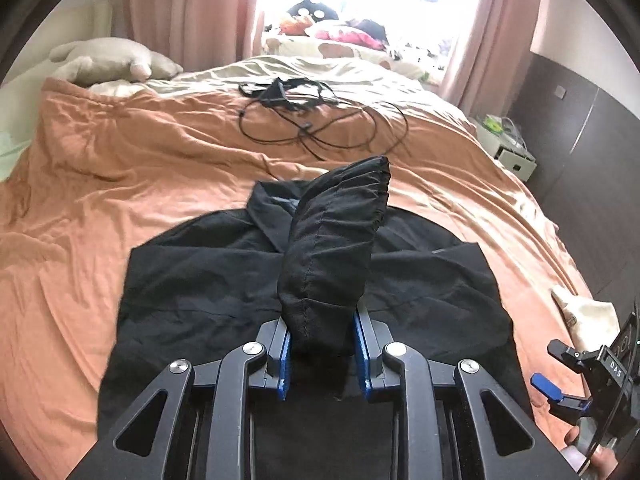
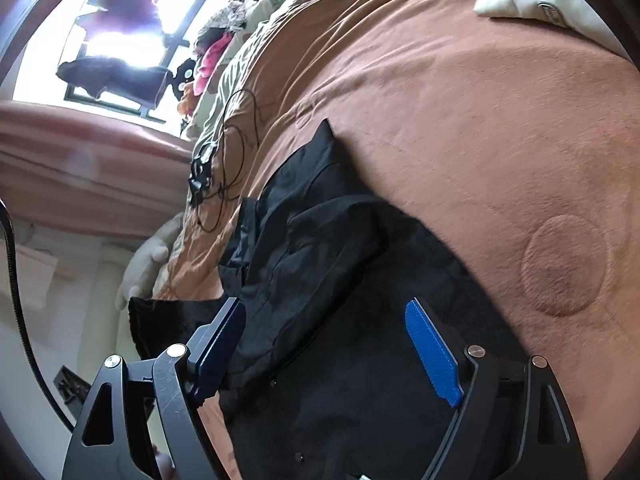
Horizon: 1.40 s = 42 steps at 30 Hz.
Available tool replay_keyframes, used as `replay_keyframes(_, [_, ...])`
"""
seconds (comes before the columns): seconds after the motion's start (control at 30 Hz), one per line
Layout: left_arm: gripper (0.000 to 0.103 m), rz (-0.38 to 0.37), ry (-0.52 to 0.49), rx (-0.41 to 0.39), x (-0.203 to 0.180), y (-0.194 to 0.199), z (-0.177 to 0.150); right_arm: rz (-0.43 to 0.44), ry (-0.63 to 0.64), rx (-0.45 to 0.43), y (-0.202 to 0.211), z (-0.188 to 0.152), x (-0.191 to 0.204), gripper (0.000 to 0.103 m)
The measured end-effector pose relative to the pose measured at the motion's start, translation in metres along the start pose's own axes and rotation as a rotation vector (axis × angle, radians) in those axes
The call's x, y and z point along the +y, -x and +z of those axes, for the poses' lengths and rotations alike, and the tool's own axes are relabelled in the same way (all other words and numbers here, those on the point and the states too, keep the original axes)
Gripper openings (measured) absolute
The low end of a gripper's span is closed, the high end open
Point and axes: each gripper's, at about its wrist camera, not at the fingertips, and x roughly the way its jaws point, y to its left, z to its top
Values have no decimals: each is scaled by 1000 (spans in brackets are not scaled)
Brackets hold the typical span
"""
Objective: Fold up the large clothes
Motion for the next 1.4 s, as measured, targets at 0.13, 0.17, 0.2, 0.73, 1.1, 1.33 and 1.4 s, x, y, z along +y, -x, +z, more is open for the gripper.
replay_keyframes(0.13, [27,25,-2,-6,20,-3,1,-12,11,5,-7,-3,5,83])
replay_keyframes(0.17, [29,37,3,19,26,-8,0,-17,11,9,-9,-3,5,83])
replay_keyframes(0.2, [36,57,11,56,33,-17,0,-21,10,11,-11,-3,5,83])
replay_keyframes(0.73, [51,160,38,125,84,-23,-17,48,51,-85,-15,4,8,51])
replay_keyframes(1.1, [51,191,50,254,110,-83,-58,20,124,-112,-52,18,14,41])
replay_keyframes(1.33, [53,203,36,266,122,-96,-66,-157,165,-58,-83,15,5,31])
replay_keyframes(1.4, [53,254,8,251,121,-97,-63,-188,182,-45,-83,13,6,29])
